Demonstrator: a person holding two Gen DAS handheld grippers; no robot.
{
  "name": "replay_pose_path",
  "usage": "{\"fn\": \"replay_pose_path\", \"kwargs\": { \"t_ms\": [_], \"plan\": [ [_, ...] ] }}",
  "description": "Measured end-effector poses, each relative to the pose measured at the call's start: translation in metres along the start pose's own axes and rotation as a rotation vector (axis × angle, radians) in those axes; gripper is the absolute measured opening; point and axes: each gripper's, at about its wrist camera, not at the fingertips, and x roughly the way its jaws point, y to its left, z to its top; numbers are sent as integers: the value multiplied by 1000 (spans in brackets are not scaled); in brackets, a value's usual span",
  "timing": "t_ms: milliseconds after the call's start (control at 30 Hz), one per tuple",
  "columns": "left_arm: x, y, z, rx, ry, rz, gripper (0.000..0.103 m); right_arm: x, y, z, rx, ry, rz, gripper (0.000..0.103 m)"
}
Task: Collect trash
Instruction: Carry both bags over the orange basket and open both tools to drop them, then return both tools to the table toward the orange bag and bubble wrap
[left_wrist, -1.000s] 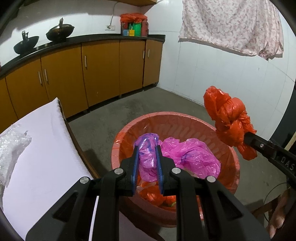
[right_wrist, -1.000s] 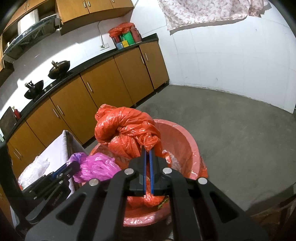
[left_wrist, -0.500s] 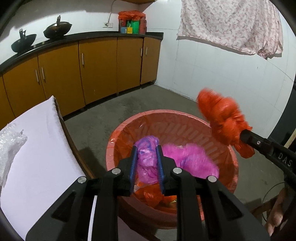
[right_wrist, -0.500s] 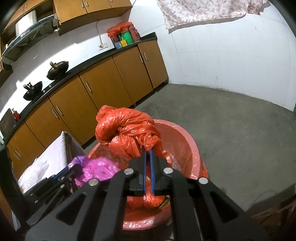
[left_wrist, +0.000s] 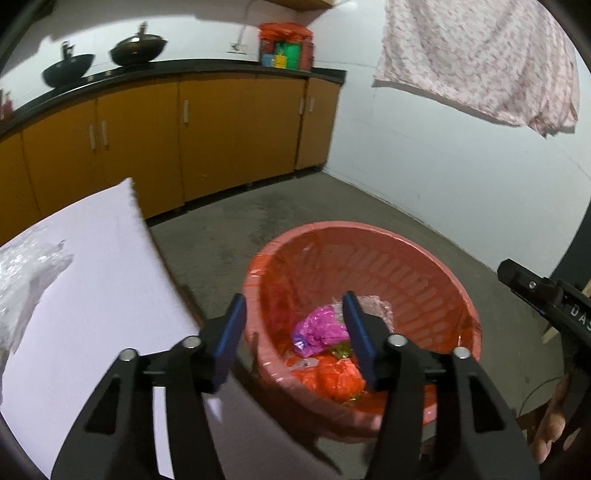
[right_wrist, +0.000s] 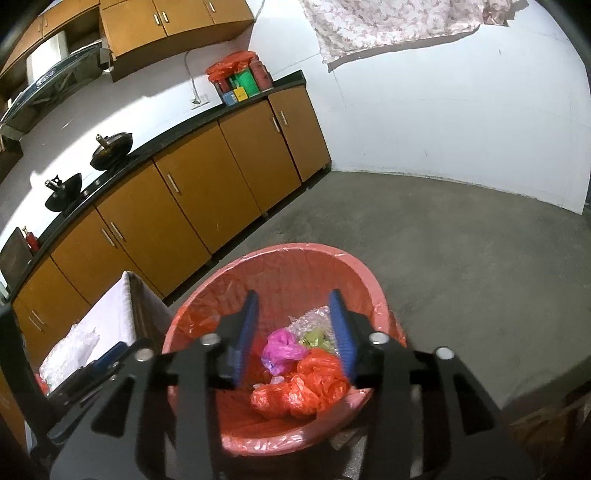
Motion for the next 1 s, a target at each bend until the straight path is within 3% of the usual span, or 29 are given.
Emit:
{"fn": "replay_pose_path", "kwargs": {
  "t_ms": [133, 233, 400, 600, 833, 1000],
  "plan": [
    [-21, 23, -5, -41, -29, 54, 73, -7, 14, -1, -29, -3, 38, 73],
    [-44, 51, -11, -79, -52, 120, 79, -10, 36, -5, -76, -1, 48, 82],
    [-84, 95, -20, -111, -102, 255, 88, -13, 77, -17, -156, 7, 89, 86],
    [-143, 168, -36, -146, -175, 472, 95, -12, 142, -41, -246, 69, 187, 87],
    [-185, 279, -59, -300, -160, 714, 96, -8, 214, -75, -306, 160, 298, 87],
    [-182, 341, -70, -429, -85, 720, 96, -2, 259, -93, -341, 191, 346, 87]
  ]
}}
